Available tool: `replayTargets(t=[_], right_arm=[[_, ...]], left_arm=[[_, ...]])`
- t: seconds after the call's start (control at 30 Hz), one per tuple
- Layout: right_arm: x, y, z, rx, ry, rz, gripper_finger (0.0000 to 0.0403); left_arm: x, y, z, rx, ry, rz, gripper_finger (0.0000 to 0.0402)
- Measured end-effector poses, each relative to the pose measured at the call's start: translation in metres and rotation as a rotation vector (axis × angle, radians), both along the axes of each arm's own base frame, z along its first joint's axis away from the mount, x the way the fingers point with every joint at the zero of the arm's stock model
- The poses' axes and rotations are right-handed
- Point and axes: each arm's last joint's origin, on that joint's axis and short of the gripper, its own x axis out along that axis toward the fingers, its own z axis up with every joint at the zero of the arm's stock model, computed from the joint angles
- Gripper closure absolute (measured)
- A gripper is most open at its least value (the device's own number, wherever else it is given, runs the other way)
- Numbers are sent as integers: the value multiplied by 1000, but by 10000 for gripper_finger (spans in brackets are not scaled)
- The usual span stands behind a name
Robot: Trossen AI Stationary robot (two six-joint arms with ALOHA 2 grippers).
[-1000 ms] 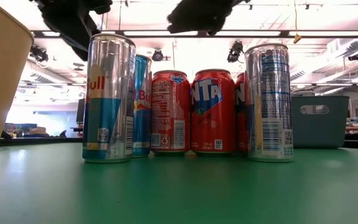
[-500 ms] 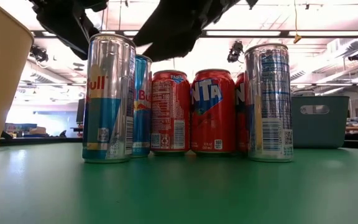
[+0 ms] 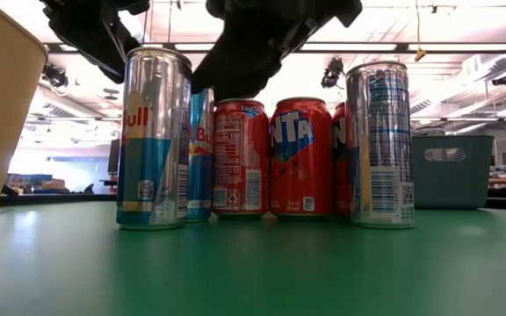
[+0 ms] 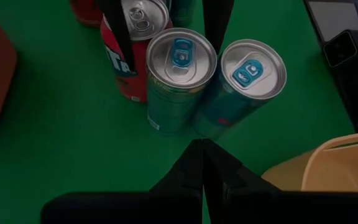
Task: Sort soda cans
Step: Put the blue soda can into the orange bin
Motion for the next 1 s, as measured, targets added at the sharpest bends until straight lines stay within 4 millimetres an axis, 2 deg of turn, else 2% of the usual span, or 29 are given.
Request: replayTargets(t=[0.2,0.43,0.57,0.7,0.8,1.0], right_arm=[[6,-2,-8,9,-17,-9,131],[11,-11,-4,10,-73,-28,190],[13,-22,-1,12,-104,-54,190],[17,-40,7,4,-134,-106,176],[18,-63,10,-10,-153,-169,179],[24,-94,-13,3,-107,-248,184]], left_arm=[[0,0,0,5,2,3,398],[0,0,0,12,-3,6,398],[0,1,0,27,-8,15,398],[1,2,0,50,-12,33,398],[1,2,0,66,-16,51,398],[1,6,0,135,-31,140,398]])
